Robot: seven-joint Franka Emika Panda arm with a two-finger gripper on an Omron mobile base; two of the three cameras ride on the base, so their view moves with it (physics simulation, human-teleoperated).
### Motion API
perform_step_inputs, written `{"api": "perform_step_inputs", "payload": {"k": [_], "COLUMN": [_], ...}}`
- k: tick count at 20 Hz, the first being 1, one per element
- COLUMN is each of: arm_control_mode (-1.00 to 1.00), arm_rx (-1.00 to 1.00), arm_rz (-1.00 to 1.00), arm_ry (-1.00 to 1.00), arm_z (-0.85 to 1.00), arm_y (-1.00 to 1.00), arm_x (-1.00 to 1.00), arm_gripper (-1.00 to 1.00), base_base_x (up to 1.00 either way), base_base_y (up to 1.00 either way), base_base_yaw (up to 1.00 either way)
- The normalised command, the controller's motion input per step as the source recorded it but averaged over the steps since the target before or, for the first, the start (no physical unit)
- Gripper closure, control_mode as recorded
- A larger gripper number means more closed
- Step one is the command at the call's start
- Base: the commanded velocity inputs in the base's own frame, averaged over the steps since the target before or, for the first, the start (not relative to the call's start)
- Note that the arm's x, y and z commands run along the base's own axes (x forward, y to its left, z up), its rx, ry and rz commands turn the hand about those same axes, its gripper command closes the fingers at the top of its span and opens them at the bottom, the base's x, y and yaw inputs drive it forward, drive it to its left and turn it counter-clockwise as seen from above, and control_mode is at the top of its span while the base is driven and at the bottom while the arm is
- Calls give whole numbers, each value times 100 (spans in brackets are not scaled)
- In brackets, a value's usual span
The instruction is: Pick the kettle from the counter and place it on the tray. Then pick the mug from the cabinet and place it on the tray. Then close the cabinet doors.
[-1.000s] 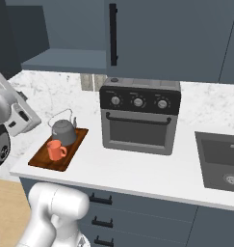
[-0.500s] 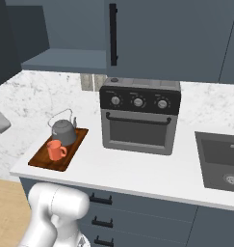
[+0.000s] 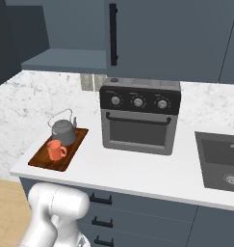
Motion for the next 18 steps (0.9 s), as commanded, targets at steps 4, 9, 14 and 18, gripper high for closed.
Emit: {"api": "perform_step_inputs", "payload": {"k": [4,9,14,18], "arm_control_mode": [-100,-100,-100,-100], "arm_rx": [0,0,0,0], "arm_rz": [-12,-16,-19,-19], "arm_ry": [-7,-8,-4,-3], "arm_z": [-1,-3,-11,-12], "arm_y": [51,56,69,69], "arm_x": [-19,-2,0,0], "arm_gripper": [100,100,100,100], "base_base_x": [0,0,0,0], "base_base_y": [0,0,0,0], "base_base_yaw": [0,0,0,0]}}
